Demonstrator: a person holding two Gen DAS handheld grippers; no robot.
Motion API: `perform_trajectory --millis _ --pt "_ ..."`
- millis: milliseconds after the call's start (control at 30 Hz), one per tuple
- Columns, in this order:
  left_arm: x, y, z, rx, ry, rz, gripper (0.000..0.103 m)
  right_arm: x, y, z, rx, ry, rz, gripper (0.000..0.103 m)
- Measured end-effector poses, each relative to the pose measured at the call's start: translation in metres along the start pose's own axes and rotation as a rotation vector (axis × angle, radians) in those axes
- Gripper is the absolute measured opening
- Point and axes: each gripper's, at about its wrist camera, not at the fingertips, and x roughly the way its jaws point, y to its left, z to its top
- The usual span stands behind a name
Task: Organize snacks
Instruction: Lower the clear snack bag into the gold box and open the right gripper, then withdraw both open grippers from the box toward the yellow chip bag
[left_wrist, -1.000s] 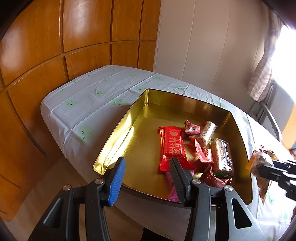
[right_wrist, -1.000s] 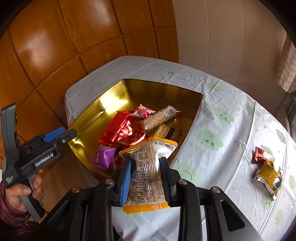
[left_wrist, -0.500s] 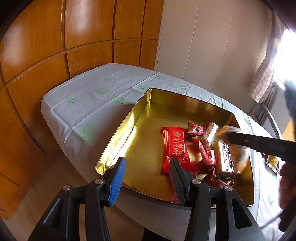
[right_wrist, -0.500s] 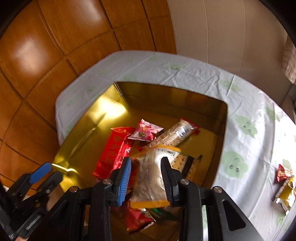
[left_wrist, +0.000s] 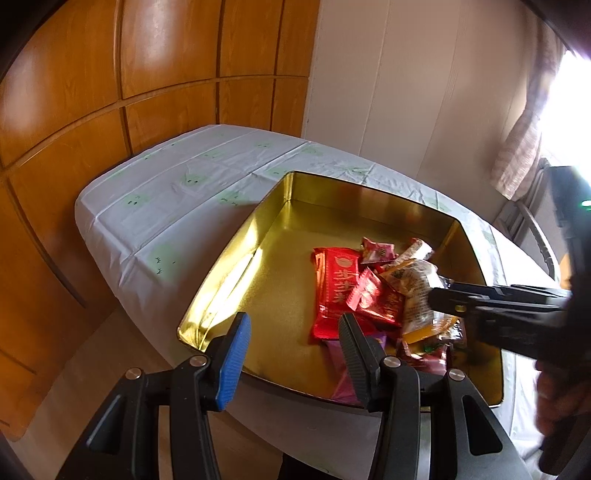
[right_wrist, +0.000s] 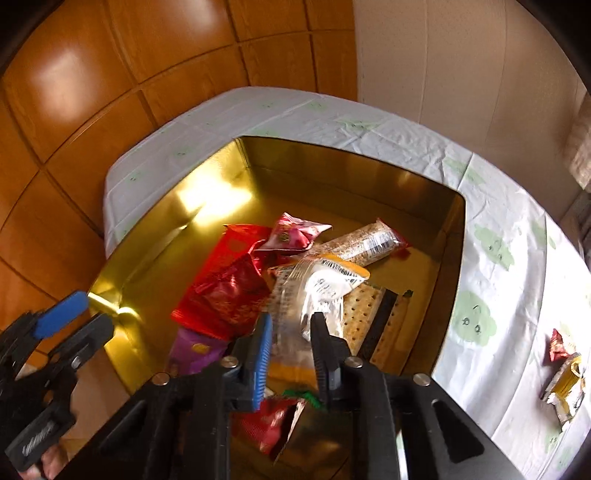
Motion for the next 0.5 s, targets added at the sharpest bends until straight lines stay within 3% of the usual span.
perform_trajectory --millis 300,500 --pt "-0.01 -0.01 0.0 0.045 -0.02 -0.006 0.05 -0.04 -0.015 -0.013 0.039 -0.078 0.026 0.027" --pt "-0.015 -0.017 -0.001 0.062 -0.027 -0.016 0.05 -0.065 -0.026 -0.031 0.043 -0.117 -0.01 0.027"
